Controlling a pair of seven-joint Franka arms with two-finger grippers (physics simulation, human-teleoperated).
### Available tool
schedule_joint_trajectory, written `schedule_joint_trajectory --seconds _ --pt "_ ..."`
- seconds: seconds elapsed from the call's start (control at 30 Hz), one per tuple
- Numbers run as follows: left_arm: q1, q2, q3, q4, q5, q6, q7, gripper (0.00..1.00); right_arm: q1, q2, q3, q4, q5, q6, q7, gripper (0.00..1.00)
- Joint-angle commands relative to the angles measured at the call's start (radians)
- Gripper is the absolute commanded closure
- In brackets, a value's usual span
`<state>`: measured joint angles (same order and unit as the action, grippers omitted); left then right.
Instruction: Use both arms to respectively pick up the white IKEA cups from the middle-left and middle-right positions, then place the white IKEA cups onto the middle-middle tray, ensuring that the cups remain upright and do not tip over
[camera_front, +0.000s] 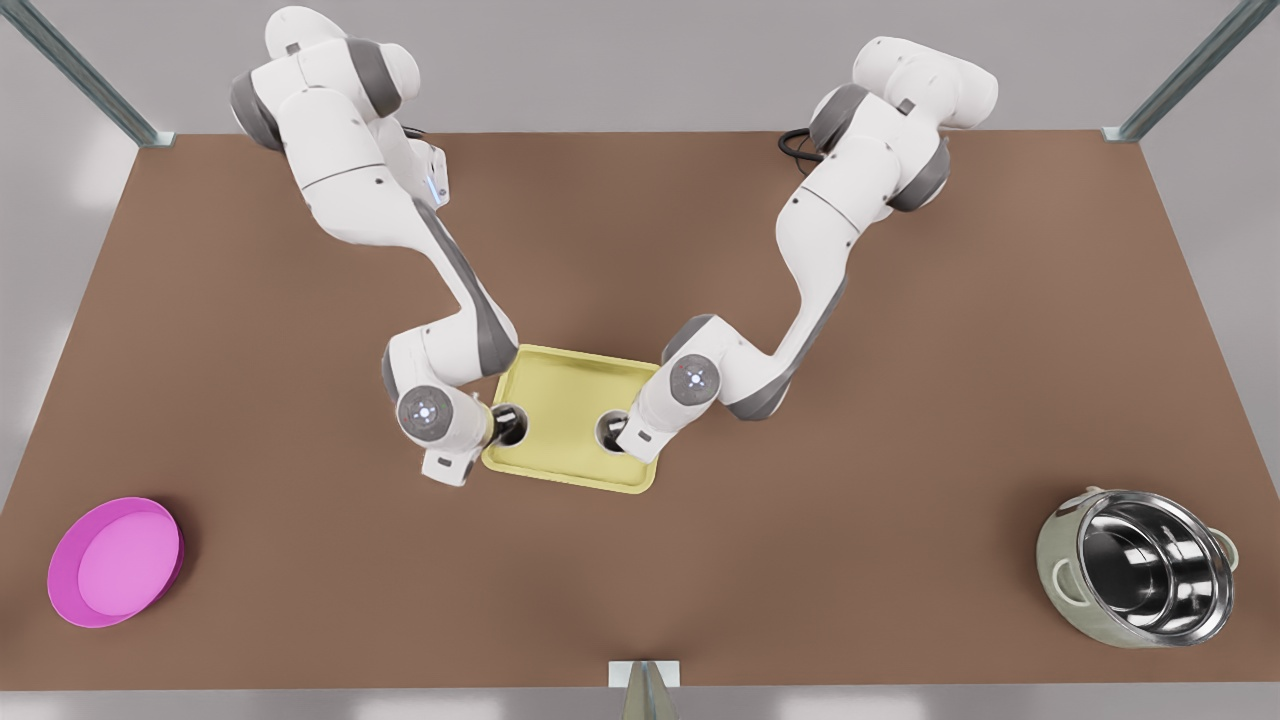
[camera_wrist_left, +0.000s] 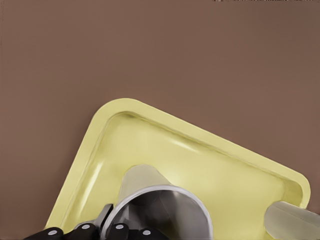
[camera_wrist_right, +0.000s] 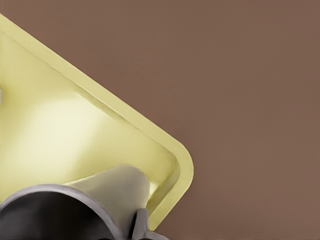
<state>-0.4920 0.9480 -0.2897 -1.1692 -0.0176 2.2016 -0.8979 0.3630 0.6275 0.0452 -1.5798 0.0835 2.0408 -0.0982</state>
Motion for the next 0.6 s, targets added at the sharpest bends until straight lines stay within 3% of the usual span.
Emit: schedule_joint_trajectory --seconds 0.0,0.03,0.1,0.17,0.2,0.23,0.47,0.57 --pt "-0.002 0.005 0.0 0.0 0.001 0.02 -0.3 0.61 0.014 0.014 0.002 -0.003 0.013 0.105 0.015 0.79" --pt "-0.004 0.006 0.0 0.0 0.001 0.02 -0.3 0.53 0.014 0.021 0.002 -0.003 0.013 0.11 0.015 0.79" --pt "-0.007 0.009 0.001 0.002 0.002 0.026 -0.3 0.23 0.022 0.029 0.002 -0.003 0.013 0.113 0.015 0.79" --pt "-0.007 0.009 0.007 0.002 0.001 0.026 -0.3 0.0 0.022 0.043 0.002 0.003 0.024 0.111 0.015 0.79" --pt "-0.007 0.009 0.007 0.0 0.001 0.024 -0.3 0.0 0.024 0.041 0.002 0.003 0.024 0.11 0.018 0.61" --pt "-0.005 0.006 0.007 0.0 0.001 0.02 -0.303 0.0 0.022 0.04 0.002 0.003 0.025 0.107 0.017 0.0" --pt "0.029 -0.103 0.006 -0.003 -0.012 -0.112 -0.369 0.0 0.011 0.017 0.001 0.001 0.024 0.069 -0.001 0.0" --pt "0.174 -0.253 -0.003 0.002 -0.002 -0.528 -0.25 0.0 0.011 -0.043 0.001 -0.003 0.025 -0.068 -0.002 0.0"
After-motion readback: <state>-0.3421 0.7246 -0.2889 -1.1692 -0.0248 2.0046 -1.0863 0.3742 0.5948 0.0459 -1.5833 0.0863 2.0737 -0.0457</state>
